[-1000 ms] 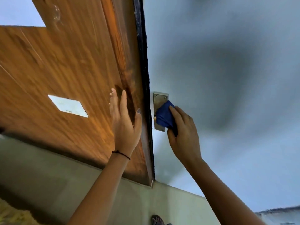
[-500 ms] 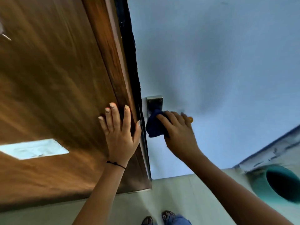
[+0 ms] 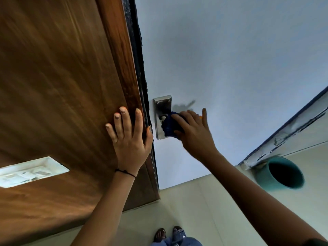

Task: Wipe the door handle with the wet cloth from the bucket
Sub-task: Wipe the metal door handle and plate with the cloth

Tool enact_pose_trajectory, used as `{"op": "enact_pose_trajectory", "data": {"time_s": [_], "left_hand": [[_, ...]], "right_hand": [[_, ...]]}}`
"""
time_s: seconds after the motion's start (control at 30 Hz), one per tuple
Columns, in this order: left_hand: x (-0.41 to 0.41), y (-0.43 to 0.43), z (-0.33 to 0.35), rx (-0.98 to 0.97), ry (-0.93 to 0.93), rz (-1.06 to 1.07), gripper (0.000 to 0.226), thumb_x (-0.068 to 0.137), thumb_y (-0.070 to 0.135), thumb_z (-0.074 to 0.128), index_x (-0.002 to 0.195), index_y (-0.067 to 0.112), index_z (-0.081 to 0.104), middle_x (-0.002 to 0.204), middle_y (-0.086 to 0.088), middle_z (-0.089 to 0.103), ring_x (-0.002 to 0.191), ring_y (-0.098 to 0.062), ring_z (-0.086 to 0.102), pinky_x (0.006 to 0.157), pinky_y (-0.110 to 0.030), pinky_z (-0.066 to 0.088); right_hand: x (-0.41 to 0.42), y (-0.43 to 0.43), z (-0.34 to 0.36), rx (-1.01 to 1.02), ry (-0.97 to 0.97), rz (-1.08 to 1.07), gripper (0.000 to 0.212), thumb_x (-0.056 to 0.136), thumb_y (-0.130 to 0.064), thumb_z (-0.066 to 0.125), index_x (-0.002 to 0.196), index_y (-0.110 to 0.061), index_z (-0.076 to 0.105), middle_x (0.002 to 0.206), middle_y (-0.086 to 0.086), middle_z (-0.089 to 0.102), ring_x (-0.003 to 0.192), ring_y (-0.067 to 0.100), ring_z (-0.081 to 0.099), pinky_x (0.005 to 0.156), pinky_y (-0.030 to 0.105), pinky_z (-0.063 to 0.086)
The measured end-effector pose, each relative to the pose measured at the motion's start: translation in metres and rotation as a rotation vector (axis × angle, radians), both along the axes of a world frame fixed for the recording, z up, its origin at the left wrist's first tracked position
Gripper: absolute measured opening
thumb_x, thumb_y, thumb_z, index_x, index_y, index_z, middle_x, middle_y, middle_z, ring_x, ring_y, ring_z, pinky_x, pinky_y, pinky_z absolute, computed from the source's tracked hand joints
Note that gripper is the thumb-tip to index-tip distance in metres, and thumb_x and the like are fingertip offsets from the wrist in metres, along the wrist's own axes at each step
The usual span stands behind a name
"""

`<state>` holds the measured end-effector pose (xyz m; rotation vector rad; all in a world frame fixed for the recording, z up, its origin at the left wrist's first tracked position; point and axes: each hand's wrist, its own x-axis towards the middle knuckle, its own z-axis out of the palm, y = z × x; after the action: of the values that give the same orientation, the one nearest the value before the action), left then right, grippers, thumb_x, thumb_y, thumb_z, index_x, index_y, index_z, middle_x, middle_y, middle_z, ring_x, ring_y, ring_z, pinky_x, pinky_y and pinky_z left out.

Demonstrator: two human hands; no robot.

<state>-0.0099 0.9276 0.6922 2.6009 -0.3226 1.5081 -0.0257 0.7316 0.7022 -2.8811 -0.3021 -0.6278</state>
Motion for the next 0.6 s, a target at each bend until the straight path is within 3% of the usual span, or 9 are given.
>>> {"op": "enact_pose_trajectory", "data": {"time_s": [0.27,0.43,0.6], "left_hand": [[0.001,0.0,-0.001,0.018,-0.007,0.02,0.087,0.091,0.037,0.053,0.152,0.02,-0.007,0.158,-0.003,-0.025,0.146,-0.018,-0.02,0.119,-0.04,-0.012],[0.001,0.0,-0.001,0.014,-0.007,0.004,0.084,0.092,0.036,0.05,0.152,0.02,-0.008,0.157,-0.002,-0.025,0.146,-0.018,-0.021,0.118,-0.04,-0.013],[0.002,0.0,-0.001,0.017,-0.012,0.013,0.085,0.092,0.035,0.051,0.152,0.019,-0.007,0.157,-0.003,-0.025,0.146,-0.018,-0.021,0.118,-0.041,-0.012]], "right_hand": [[0.002,0.021,0.001,0.075,-0.065,0.095,0.048,0.081,-0.015,0.07,0.128,-0.013,0.058,0.121,0.009,0.064,0.114,0.03,0.06,0.116,0.053,0.024],[0.006,-0.016,0.007,0.043,-0.059,0.075,0.045,0.083,-0.026,0.054,0.126,-0.012,0.06,0.117,0.008,0.066,0.107,0.029,0.063,0.115,0.055,0.026],[0.002,0.025,0.002,0.115,-0.048,0.109,0.051,0.08,-0.012,0.073,0.128,-0.014,0.059,0.124,0.012,0.063,0.115,0.032,0.057,0.107,0.052,0.041]]}}
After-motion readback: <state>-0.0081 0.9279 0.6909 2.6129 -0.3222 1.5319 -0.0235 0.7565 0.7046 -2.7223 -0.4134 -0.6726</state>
